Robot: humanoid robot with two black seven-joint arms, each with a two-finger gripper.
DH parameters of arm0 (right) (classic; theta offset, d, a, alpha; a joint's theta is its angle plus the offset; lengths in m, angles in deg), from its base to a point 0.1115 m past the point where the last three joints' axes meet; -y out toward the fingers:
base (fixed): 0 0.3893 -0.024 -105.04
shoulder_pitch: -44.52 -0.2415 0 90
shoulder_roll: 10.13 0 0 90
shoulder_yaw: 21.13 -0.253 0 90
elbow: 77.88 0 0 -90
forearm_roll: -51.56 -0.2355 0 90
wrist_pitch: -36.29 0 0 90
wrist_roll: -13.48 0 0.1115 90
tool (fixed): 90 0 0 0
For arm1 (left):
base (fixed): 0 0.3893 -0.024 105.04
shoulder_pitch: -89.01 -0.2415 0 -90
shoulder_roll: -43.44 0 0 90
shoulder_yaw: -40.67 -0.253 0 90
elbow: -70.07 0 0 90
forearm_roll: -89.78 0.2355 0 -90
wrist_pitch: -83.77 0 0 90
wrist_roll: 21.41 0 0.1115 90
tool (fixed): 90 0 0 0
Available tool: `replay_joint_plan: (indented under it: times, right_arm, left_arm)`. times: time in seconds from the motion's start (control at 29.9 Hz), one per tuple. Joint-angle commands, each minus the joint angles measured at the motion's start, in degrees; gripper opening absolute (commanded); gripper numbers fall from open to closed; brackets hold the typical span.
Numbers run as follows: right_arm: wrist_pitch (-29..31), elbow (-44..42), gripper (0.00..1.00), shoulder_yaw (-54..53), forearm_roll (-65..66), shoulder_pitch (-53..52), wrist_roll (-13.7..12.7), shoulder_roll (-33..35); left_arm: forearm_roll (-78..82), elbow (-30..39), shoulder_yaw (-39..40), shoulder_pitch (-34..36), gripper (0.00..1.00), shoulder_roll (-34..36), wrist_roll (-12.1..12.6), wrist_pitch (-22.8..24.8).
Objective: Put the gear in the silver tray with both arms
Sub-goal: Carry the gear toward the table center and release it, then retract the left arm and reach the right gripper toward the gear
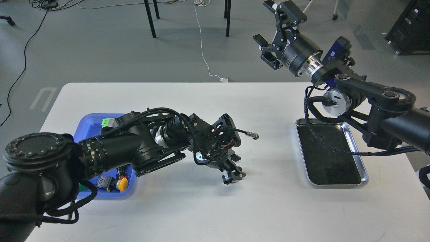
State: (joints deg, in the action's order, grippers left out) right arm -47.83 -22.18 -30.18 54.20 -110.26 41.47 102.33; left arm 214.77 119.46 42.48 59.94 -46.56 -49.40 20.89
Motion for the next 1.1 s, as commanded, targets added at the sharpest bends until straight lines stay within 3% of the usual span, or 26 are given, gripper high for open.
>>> replay_joint_plan:
  times: [0.0, 0.23, 0.4, 0.6, 0.77, 0.94, 1.07]
  right_arm:
    - [0.1, 0.4, 0.99, -0.1, 0.0, 0.0, 0.0, 1.5]
    - [1.0, 2.8, 0.99, -0.5, 0.0, 3.2, 0.0, 7.4]
    - [1.3, 6.8, 0.99, -0.2, 4.3, 8.3, 0.0, 13.1]
    - [1.9, 12.1, 0.99, 0.6, 29.6, 13.1, 0.0, 15.7]
    - [1.9, 16.2, 0.99, 7.9, 45.6, 11.7, 0.0, 18.7]
    - [1.9, 16.1, 0.99, 18.5, 61.7, 4.2, 0.0, 18.7]
    - [1.9, 16.1, 0.99, 29.4, 70.5, -4.5, 0.0, 17.0]
  left_arm:
    - [0.0, 1.4, 0.7, 0.0, 0.88, 0.0, 0.0, -1.4]
    - [-17.7, 2.4, 5.0, -1.9, 0.95, 10.3, 0.0, -8.4]
    - [-42.2, 3.2, 13.6, -10.6, 0.97, 18.4, 0.0, -11.7]
    - [-69.3, 10.4, 27.3, -24.3, 0.98, 25.0, 0.0, -11.6]
    - [-75.0, 16.1, 42.6, -35.0, 0.98, 25.7, 0.0, -11.8]
    - [-81.9, 17.8, 51.4, -39.3, 0.98, 25.0, 0.0, -11.8]
    - [-88.7, 17.8, 57.0, -40.5, 0.98, 24.5, 4.5, -11.8]
